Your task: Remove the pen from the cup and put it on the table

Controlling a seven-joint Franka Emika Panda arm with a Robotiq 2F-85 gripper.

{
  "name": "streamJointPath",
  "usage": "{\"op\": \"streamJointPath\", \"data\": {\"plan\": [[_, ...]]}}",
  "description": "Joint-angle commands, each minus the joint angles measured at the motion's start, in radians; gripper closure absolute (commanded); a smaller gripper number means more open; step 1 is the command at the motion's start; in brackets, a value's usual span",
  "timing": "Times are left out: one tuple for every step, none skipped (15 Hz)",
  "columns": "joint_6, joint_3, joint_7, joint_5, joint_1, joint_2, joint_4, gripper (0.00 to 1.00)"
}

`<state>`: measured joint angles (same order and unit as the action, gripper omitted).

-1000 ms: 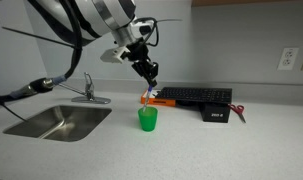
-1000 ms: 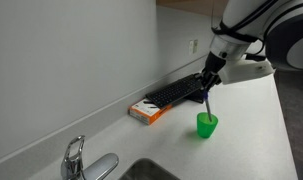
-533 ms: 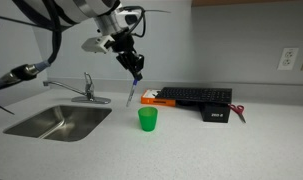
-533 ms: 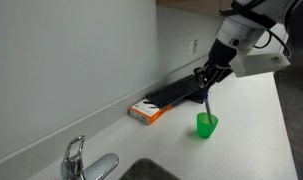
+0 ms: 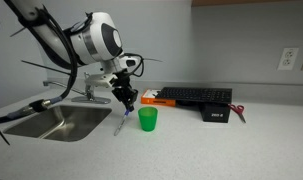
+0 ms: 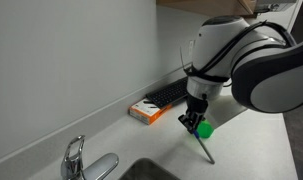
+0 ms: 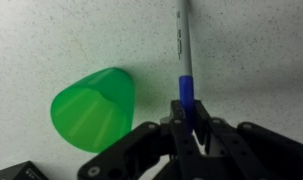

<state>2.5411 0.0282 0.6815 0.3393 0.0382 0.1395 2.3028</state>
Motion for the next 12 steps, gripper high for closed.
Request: {"op": "streamJointPath", "data": {"plan": [[-0.054, -0.033, -0.059, -0.029, -0.043, 0.086, -0.098, 0.96], [-0.055, -0.042, -0.054, -0.02, -0.051, 0.096, -0.108, 0.6], [-0.054, -0.05, -0.05, -0.013, -0.06, 0.103, -0.117, 0.6], [-0.054, -0.057, -0.05, -0.013, -0.067, 0.108, -0.125, 0.53], [-0.052, -0.063, -0.05, -0.011, -0.073, 0.113, -0.131, 0.45], [-0.047, -0.069, -0.047, -0.007, -0.08, 0.115, -0.134, 0.39], [-0.047, -0.073, -0.047, -0.007, -0.085, 0.117, -0.139, 0.3], [-0.044, -0.078, -0.044, -0.005, -0.09, 0.117, -0.14, 0.23], [-0.042, -0.081, -0.045, -0.007, -0.093, 0.117, -0.143, 0.14], [-0.042, -0.083, -0.046, -0.01, -0.095, 0.117, -0.144, 0.08], [-0.041, -0.085, -0.046, -0.014, -0.096, 0.116, -0.145, 0.02], [-0.04, -0.087, -0.048, -0.018, -0.096, 0.115, -0.146, 0.0]]}}
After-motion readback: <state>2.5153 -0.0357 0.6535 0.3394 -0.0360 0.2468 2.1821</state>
